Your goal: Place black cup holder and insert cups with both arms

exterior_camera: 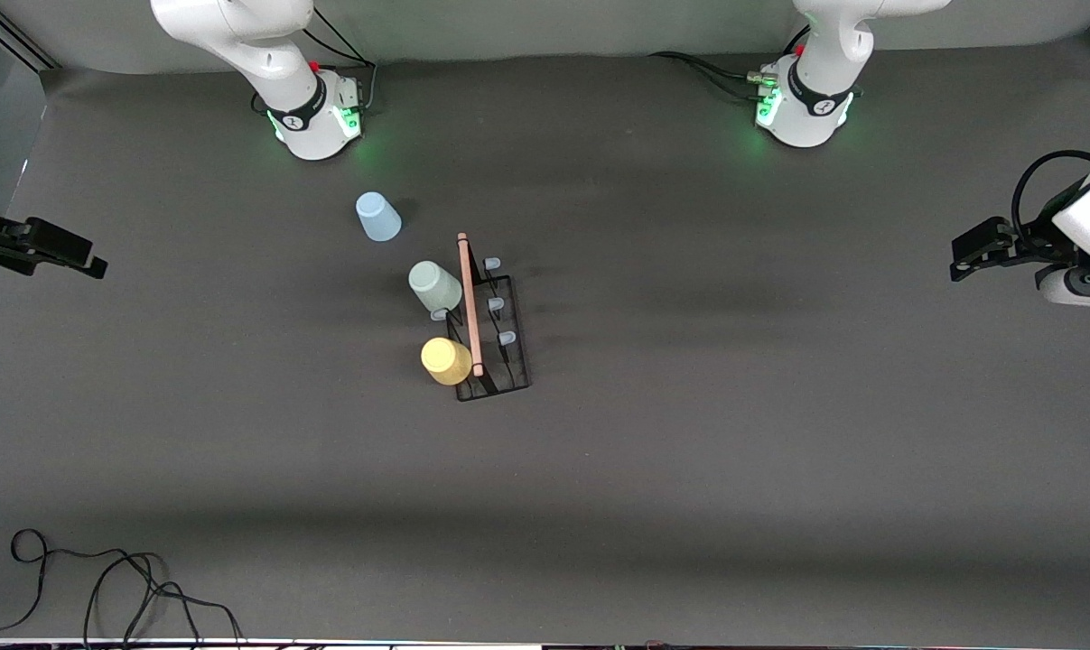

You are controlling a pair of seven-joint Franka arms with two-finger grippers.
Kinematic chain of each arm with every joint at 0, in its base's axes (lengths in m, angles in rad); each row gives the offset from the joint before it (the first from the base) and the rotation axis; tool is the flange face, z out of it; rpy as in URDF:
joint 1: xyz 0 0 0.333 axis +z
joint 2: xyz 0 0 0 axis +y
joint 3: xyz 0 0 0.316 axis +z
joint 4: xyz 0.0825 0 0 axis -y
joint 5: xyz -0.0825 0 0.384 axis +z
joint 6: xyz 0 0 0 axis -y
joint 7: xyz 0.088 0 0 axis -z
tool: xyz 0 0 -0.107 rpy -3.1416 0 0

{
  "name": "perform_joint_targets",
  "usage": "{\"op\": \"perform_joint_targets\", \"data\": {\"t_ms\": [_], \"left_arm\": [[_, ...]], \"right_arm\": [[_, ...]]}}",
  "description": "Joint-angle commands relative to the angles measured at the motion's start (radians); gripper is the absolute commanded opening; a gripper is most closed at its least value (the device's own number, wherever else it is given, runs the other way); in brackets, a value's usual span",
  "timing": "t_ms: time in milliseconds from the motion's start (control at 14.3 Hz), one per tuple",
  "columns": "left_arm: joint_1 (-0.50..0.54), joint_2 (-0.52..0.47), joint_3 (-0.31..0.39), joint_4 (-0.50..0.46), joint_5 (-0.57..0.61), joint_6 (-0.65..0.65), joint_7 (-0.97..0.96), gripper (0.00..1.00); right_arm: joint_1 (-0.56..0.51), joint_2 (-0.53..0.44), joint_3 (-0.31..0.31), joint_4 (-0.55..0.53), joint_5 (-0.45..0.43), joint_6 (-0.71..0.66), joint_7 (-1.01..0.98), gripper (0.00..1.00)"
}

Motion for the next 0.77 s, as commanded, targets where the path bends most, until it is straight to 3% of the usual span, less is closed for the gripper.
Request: {"op": "perform_joint_targets", "data": {"t_ms": [0, 698], "left_arm": [[0.001, 0.005, 0.002, 0.017, 0.003, -0.009, 0.010, 1.00], [0.000, 0.006, 0.002, 0.017, 0.003, -0.006, 0.007, 1.00]], "right_arm": [[-0.017, -0.023, 0.039, -0.018, -0.060, 0.004, -0.029, 1.00], [-0.008, -0.017, 0.038, -0.011, -0.058, 0.002, -0.020, 1.00]]}}
